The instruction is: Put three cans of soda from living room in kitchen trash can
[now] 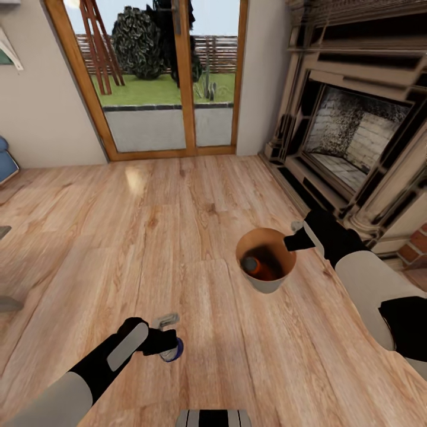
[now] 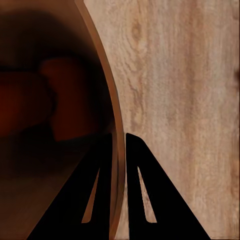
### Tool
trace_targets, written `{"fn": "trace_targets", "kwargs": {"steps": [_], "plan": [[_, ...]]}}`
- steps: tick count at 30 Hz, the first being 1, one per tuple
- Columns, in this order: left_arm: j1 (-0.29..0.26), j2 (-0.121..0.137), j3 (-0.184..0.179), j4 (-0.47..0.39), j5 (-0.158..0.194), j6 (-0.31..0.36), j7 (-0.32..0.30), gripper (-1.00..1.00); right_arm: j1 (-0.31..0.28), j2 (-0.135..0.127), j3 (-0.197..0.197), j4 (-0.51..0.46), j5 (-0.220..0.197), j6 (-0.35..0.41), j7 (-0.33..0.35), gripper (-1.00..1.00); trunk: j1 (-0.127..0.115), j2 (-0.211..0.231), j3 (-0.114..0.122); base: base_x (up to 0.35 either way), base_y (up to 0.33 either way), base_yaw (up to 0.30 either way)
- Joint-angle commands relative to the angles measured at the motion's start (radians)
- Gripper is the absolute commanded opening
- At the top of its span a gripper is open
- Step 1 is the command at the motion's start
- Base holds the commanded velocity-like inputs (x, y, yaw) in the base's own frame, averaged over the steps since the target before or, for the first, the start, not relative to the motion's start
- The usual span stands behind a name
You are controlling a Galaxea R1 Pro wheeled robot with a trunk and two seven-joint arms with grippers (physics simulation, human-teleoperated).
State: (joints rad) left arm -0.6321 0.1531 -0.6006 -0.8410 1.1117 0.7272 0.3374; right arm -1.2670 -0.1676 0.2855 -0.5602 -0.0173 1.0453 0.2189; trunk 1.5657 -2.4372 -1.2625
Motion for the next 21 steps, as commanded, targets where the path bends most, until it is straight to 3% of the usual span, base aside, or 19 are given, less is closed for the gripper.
{"fn": "trace_targets", "kwargs": {"steps": [1,5,7,12,18,21], "plan": [[0.0,0.002,0.001,-0.014,-0.001,0.011,0.0,-1.0,0.0,0.003,-0.003,0.004,-0.025,0.002,-0.006,-1.0,-0.004,0.007,0.003,0.0,0.0,0.0],[0.001,0.026,0.001,-0.071,0.0,0.041,0.0,-1.0,0.0,0.011,-0.003,0.009,-0.025,0.002,-0.023,-1.0,-0.019,0.035,0.016,0.0,0.0,0.0],[0.002,0.044,0.003,-0.144,0.0,0.091,0.005,-1.0,0.0,0.016,-0.003,0.011,-0.024,0.002,-0.028,-1.0,-0.027,0.049,0.022,0.0,0.0,0.0],[0.003,0.057,0.017,-0.238,0.006,0.147,0.039,-1.0,0.002,0.024,-0.003,0.014,-0.024,0.002,-0.056,-1.0,-0.046,0.084,0.038,0.0,0.0,0.0],[0.004,0.059,0.138,-0.323,0.004,0.249,0.051,-1.0,0.005,0.048,-0.005,0.052,-0.026,0.002,-0.155,-1.0,-0.069,0.126,0.057,0.0,0.0,0.0],[0.004,0.059,0.163,-0.348,0.004,0.29,0.053,-1.0,0.011,0.056,-0.005,0.06,-0.026,0.002,-0.17,-1.0,-0.081,0.147,0.066,0.0,0.0,0.0]]}}
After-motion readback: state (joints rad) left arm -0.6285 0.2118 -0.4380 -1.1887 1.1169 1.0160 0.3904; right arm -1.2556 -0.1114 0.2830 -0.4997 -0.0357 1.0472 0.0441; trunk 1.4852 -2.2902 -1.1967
